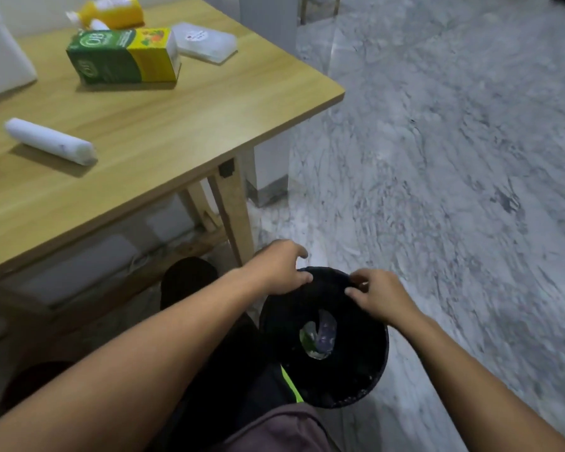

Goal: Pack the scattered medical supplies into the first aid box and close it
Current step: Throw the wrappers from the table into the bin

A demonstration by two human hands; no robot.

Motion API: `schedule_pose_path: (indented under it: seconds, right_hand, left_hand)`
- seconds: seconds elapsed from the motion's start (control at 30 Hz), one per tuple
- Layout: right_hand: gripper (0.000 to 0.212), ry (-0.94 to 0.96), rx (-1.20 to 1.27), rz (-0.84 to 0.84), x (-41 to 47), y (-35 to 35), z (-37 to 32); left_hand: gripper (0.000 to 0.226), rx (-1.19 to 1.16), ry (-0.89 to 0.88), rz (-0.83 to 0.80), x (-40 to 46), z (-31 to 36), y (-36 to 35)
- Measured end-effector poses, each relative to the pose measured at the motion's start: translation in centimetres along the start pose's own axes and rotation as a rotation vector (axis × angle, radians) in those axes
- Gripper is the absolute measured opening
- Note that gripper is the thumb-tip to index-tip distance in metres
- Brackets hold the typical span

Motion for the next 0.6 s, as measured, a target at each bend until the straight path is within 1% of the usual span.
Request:
schedule_pose_path:
  seconds: [0.07,0.17,0.27,0.37,0.4,0.5,0.6]
  right_hand:
    - [0.037,0.082,0.062,0.046,0.9,2.7,-3.1]
    - [0.037,0.261,0.11,0.135,1.2,7.4,-9.2]
    - [0.036,0.451,0.105,0.187,0.2,11.9,-15.9]
    - [0.033,0.603,0.107,0.222,-0.5,15.0,-22.3]
    - [0.032,0.64,0.099,0.22,-0.6,15.7,-24.3]
    - [0.031,0.731,0.04,0.19,-0.6,16.6,-29.9]
    - [0.03,0.811,-0.014,0.174,-0.7,16.4,-35.3]
  left_hand:
    - [0.057,0.049,-0.057,0.052,-0.6,0.5,3.2]
    - [0.056,0.099,-0.119,0.194,-2.3,1.5,8.8]
    - [0.054,0.024,-0.128,0.296,-4.8,2.2,14.6]
    - [0.041,-0.227,-0.089,0.339,-7.5,1.7,19.7]
    - [0.04,-0.282,-0.071,0.354,-8.4,1.2,21.2]
    - [0.042,-0.258,0.004,0.462,-10.9,-1.3,25.2]
    - [0.038,-0.155,0.105,0.575,-13.5,-4.7,28.4]
Point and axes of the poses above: each hand's wrist, its own x-axis towards the middle knuckle, its own y-axis out of the back of the hand, z = x × y, the point moved 2 cm from there along x, towards the middle knuckle, and after that the axes turned 7 degrees about x, right-handed, at the moved point
